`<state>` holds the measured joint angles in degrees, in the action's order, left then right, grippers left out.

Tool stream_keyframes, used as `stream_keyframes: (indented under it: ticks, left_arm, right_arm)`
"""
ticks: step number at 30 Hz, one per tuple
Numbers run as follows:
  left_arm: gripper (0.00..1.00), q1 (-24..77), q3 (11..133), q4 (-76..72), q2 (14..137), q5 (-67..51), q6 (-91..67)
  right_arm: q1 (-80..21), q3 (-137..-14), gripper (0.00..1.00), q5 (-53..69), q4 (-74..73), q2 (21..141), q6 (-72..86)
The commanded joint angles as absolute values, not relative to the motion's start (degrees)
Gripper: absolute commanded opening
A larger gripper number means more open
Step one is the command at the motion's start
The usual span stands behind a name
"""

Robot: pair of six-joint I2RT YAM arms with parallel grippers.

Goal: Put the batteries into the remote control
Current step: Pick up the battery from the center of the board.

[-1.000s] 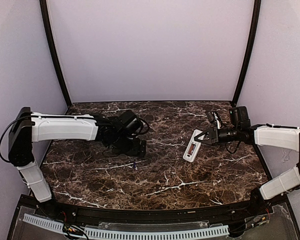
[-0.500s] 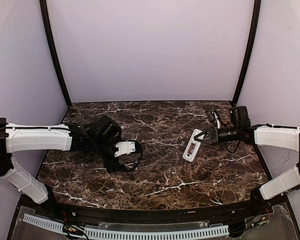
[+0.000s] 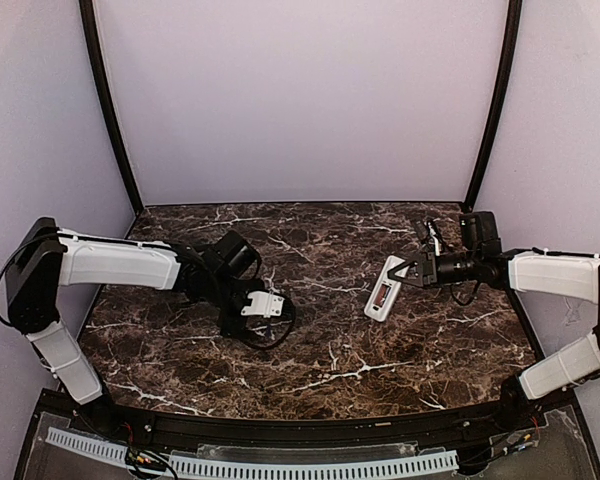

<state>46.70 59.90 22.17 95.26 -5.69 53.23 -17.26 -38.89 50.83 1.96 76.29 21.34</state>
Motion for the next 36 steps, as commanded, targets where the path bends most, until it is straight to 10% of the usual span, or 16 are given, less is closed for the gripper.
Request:
stream_keyframes:
  ticks: [1, 30, 36]
  left_arm:
    - [0.83, 46.23, 63.41, 25.26, 98.67, -5.80, 58.62]
    - [0.70, 49.09, 69.62, 29.56, 109.79, -8.26, 62.52]
    - [0.51, 49.13, 70.68, 30.35, 111.62, -8.72, 61.58]
  right_arm:
    - [-17.75, -37.66, 0.00, 51.87, 4.63, 75.32, 21.37]
    - [-17.67, -37.97, 0.00, 52.03, 4.57, 76.31, 21.28]
    - [-17.62, -37.88, 0.00, 51.87, 4.40, 76.29, 21.23]
